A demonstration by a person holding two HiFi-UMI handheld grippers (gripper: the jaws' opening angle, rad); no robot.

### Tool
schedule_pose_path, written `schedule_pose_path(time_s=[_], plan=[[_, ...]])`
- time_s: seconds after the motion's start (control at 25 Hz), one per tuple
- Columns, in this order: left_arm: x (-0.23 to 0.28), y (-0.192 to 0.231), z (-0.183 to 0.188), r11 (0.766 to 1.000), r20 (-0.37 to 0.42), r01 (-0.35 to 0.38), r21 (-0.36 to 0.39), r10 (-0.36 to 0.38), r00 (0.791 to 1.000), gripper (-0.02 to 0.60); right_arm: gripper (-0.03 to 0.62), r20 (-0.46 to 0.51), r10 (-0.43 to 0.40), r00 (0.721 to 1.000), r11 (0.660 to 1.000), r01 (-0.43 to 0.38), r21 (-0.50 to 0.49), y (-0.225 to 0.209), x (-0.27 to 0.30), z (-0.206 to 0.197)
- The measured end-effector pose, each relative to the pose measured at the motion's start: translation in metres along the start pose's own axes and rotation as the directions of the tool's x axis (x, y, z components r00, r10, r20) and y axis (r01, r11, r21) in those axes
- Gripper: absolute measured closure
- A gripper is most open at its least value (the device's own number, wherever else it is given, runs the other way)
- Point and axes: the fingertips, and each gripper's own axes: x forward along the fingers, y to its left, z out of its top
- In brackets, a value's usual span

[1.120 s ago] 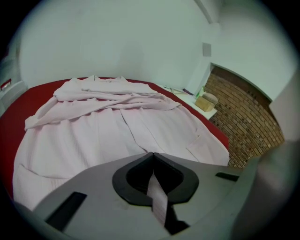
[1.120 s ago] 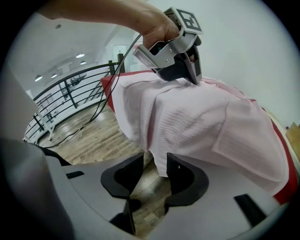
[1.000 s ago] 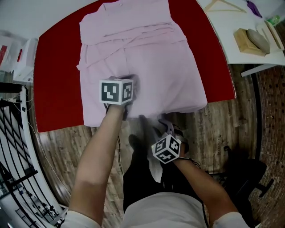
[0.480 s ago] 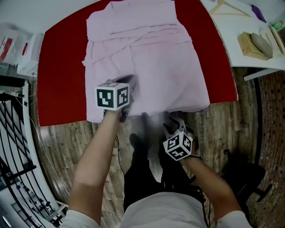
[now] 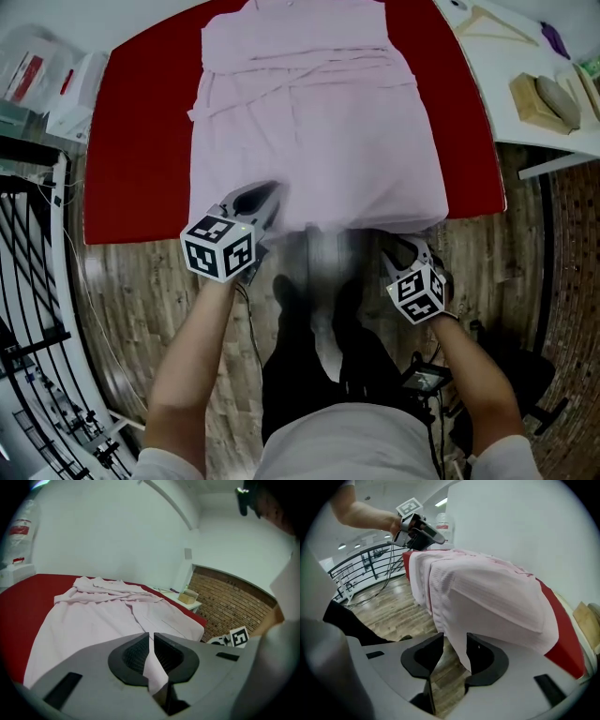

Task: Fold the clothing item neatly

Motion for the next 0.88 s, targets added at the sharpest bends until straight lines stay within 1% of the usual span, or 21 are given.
schedule_pose_path(time_s=[0.16,0.28,0.36,0.44,0.6,0.68,0.72,0.76,0.84,0.88], plan=[[-0.03,-0.008,-0.032,0.999,0.008,0.005,0.038,-0.005,1.0,0.571,0.459,-0.014,0.023,1.0,1.0,-0.023,0.004,-0.011,-0.006,-0.024],[-0.051,-0.013,-0.06,0.997,-0.005,0.005,0.082,-0.005,1.0,0.571,0.459,-0.033,0.046,0.998,0.999,-0.046,0.014,-0.017,-0.009,-0.043],[-0.063,-0.015,-0.079,0.993,-0.019,0.003,0.116,-0.001,1.0,0.571,0.459,-0.04,0.048,0.998,0.998,-0.047,0.034,-0.023,-0.01,-0.055],[-0.074,-0.012,-0.098,0.992,-0.026,-0.002,0.129,0.006,1.0,0.571,0.457,-0.037,0.047,0.998,0.997,-0.044,0.069,-0.029,-0.01,-0.063],[-0.093,0.007,-0.133,0.996,-0.032,-0.018,0.09,0.021,0.999,0.571,0.43,-0.027,0.049,0.998,0.988,-0.045,0.148,-0.047,-0.002,-0.079],[-0.101,0.021,-0.156,0.998,-0.041,-0.032,0.061,0.034,0.999,0.571,0.399,-0.033,0.066,0.997,0.982,-0.059,0.177,-0.052,0.006,-0.091],[-0.105,0.028,-0.167,0.998,-0.046,-0.038,0.046,0.04,0.998,0.57,0.371,-0.037,0.078,0.996,0.98,-0.07,0.184,-0.054,0.011,-0.098],[-0.107,0.036,-0.179,0.998,-0.049,-0.044,0.034,0.045,0.998,0.56,0.353,-0.041,0.09,0.995,0.979,-0.081,0.186,-0.055,0.016,-0.103],[-0.11,0.052,-0.199,0.999,-0.05,-0.05,0.019,0.051,0.997,0.491,0.333,-0.044,0.108,0.993,0.979,-0.098,0.178,-0.058,0.027,-0.112],[-0.111,0.061,-0.208,0.998,-0.051,-0.052,0.02,0.053,0.997,0.466,0.325,-0.044,0.113,0.993,0.98,-0.104,0.17,-0.059,0.032,-0.115]])
